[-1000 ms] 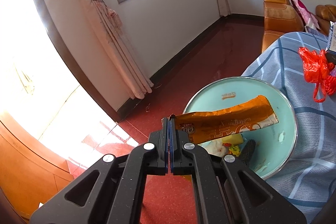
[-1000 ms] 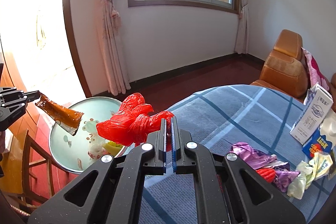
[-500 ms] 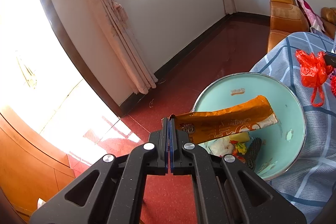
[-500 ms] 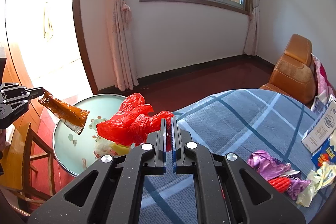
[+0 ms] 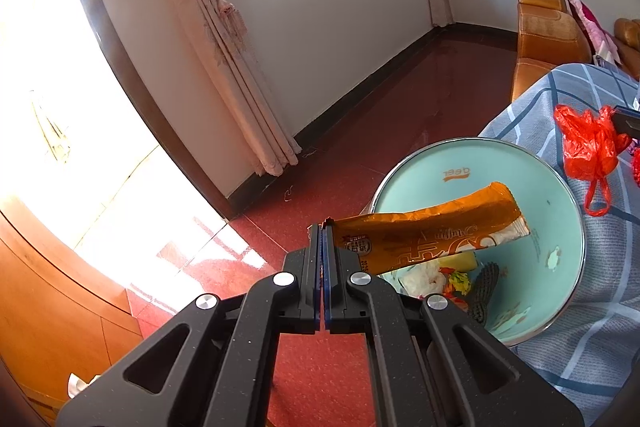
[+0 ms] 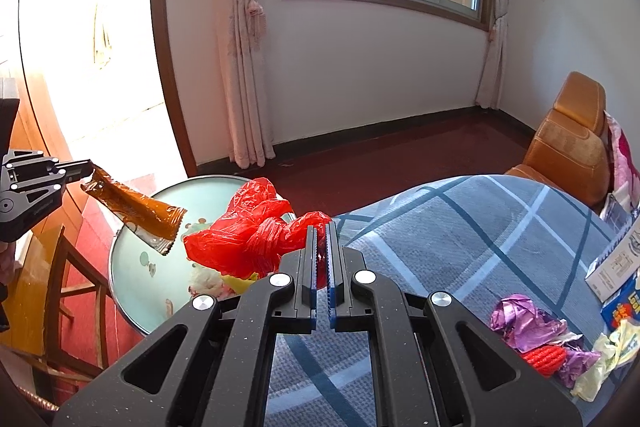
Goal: Collect trash
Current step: 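Carry the orange wrapper and red bag over the green bin with both grippers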
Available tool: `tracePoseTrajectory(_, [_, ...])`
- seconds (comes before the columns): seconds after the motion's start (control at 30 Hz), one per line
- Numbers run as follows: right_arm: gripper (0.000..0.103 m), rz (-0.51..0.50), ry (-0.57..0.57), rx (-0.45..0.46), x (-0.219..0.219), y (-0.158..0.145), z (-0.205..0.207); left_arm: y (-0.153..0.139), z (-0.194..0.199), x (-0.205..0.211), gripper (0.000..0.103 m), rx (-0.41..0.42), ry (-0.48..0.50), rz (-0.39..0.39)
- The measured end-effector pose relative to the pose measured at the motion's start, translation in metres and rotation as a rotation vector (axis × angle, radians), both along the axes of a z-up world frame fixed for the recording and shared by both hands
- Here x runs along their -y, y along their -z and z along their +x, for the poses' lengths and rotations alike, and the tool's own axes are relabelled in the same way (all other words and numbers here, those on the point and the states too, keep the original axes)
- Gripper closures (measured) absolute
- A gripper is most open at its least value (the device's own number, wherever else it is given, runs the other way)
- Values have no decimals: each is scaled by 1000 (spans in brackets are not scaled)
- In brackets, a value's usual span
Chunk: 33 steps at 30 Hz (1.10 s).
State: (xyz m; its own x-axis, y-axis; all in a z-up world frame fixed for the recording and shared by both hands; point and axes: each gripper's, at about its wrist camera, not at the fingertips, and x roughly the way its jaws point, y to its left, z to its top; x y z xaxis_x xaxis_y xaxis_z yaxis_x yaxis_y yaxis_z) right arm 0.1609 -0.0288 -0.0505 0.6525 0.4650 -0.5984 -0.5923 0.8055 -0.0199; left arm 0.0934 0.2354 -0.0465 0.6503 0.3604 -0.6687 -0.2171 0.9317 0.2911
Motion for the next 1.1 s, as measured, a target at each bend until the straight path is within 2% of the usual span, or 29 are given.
tracePoseTrajectory(1.1, [98,-2,-17,1,-7,0,-3,-1,0,2,103,-4,9,-9])
